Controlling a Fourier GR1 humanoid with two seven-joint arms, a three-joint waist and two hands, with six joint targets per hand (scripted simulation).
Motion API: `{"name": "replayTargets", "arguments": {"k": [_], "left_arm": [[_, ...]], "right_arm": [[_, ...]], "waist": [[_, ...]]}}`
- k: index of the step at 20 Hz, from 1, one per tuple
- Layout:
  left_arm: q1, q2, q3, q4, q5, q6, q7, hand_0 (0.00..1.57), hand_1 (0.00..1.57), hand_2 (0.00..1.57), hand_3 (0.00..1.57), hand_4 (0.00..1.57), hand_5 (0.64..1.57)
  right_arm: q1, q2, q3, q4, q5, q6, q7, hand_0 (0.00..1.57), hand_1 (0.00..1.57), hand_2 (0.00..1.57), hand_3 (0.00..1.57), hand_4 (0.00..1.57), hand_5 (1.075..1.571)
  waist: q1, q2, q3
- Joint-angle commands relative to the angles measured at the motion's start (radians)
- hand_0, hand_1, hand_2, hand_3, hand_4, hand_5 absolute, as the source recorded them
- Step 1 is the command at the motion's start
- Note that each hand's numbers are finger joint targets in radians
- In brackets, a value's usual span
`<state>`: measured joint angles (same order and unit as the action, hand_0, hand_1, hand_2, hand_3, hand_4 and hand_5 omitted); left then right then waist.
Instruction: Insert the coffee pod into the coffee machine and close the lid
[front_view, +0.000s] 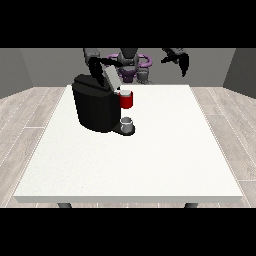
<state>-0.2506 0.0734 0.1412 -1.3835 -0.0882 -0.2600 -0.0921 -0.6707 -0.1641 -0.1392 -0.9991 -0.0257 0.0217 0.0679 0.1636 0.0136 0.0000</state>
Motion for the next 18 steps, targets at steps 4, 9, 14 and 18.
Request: {"name": "replayTargets", "arguments": {"k": [4, 9, 14, 18], "left_arm": [[-0.036, 0.035, 0.020, -0.023, 0.001, 0.031, 0.026, 0.00, 0.00, 0.00, 0.00, 0.35, 1.571], [-0.042, 0.067, 0.014, -0.036, 0.020, -0.025, 0.035, 0.00, 0.00, 0.00, 0.00, 0.34, 1.571], [-0.023, 0.026, -0.017, -0.030, -0.006, 0.007, -0.004, 0.00, 0.00, 0.00, 0.00, 0.38, 1.571], [-0.033, 0.015, -0.047, -0.046, -0.027, 0.012, 0.018, 0.00, 0.00, 0.00, 0.00, 0.33, 1.571]], "right_arm": [[-0.086, 0.004, 0.031, 0.020, 0.035, -0.005, -0.019, 0.00, 0.00, 0.00, 0.00, 0.20, 1.571], [-0.156, -0.018, 0.047, 0.021, 0.070, -0.012, -0.024, 0.00, 0.00, 0.00, 0.00, 0.04, 1.571], [-0.183, 0.016, 0.084, 0.008, 0.093, -0.021, 0.000, 0.00, 0.00, 0.00, 0.00, 0.00, 1.571], [-0.215, 0.009, 0.090, -0.002, 0.108, -0.031, 0.019, 0.00, 0.00, 0.00, 0.00, 0.00, 1.571]], "waist": [[-0.010, 0.056, 0.0000], [0.055, 0.083, 0.0001], [0.055, 0.082, -0.0002], [0.097, 0.094, 0.0003]]}}
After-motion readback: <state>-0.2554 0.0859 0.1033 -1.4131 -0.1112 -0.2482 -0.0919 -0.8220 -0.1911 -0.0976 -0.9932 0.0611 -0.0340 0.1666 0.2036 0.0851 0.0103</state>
